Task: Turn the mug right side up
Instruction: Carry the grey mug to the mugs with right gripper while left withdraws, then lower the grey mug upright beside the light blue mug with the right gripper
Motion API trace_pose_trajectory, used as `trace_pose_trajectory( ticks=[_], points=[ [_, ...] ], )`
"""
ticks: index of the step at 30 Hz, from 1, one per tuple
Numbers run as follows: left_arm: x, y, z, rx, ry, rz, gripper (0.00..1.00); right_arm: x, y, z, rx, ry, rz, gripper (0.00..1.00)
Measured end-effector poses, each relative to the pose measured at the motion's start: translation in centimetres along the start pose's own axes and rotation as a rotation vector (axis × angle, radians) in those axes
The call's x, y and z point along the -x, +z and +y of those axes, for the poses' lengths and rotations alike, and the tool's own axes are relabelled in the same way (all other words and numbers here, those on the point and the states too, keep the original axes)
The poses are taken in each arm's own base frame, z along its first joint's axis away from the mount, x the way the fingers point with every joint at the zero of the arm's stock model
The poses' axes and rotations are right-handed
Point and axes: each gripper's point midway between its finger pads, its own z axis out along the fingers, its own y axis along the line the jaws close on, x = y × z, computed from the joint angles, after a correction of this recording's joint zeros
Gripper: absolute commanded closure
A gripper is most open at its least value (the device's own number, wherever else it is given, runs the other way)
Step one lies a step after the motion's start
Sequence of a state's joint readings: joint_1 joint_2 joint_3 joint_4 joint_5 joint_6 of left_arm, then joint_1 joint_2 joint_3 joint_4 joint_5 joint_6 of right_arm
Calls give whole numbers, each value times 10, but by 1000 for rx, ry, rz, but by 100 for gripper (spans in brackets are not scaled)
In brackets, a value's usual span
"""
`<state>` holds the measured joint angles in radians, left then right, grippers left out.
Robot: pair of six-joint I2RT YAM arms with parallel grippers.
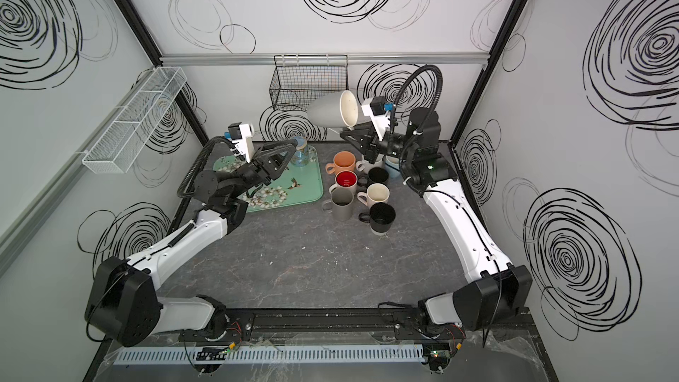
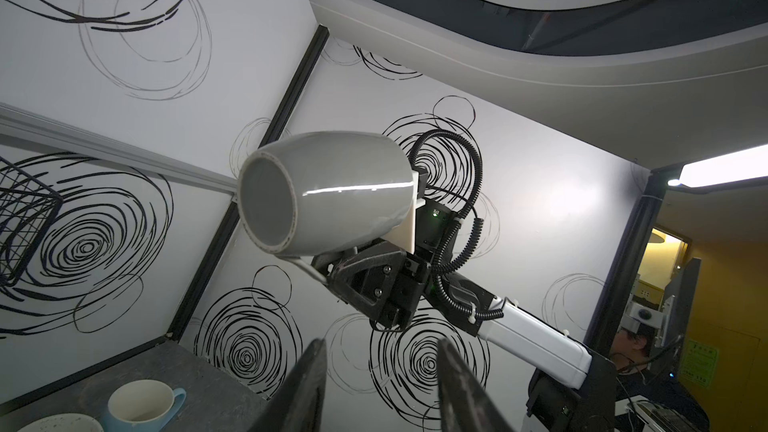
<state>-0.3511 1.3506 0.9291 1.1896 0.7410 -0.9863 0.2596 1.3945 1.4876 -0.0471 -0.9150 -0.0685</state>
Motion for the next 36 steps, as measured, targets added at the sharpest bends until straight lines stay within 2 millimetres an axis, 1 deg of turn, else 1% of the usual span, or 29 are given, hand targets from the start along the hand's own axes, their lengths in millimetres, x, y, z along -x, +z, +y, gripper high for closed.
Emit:
trace_pose_trajectory(
  ticks=[3, 6, 9, 11, 16, 19, 22, 26, 29, 32, 36],
  points=[
    [-4, -3, 9, 29, 6, 23, 55, -18, -25, -28, -75, -6, 62, 100],
    [-10, -6, 23, 70, 10, 53, 56, -40, -50, -55, -170, -15, 139, 100],
    [-22, -9, 41, 125, -2, 97, 57, -60, -72, -76, -269, -51, 217, 100],
    [-34, -11, 57, 180, -17, 140, 57, -78, -90, -89, -343, -65, 286, 100],
    [-52, -17, 92, 335, -10, 248, 56, -113, -131, -112, -475, -73, 452, 100],
    [-56, -20, 106, 413, 15, 303, 56, -136, -156, -121, -542, -65, 571, 100],
    [-62, -25, 118, 459, 33, 345, 56, -157, -174, -127, -570, -42, 666, 100],
    [-76, -34, 133, 501, 19, 391, 56, -182, -188, -133, -573, -8, 749, 100],
    [-85, -39, 141, 519, 5, 417, 56, -207, -195, -142, -567, 20, 824, 100],
    [-88, -42, 144, 528, -2, 428, 56, -236, -197, -149, -541, 51, 894, 100],
    [-87, -44, 146, 534, 2, 427, 56, -276, -196, -157, -491, 90, 997, 100]
  ],
)
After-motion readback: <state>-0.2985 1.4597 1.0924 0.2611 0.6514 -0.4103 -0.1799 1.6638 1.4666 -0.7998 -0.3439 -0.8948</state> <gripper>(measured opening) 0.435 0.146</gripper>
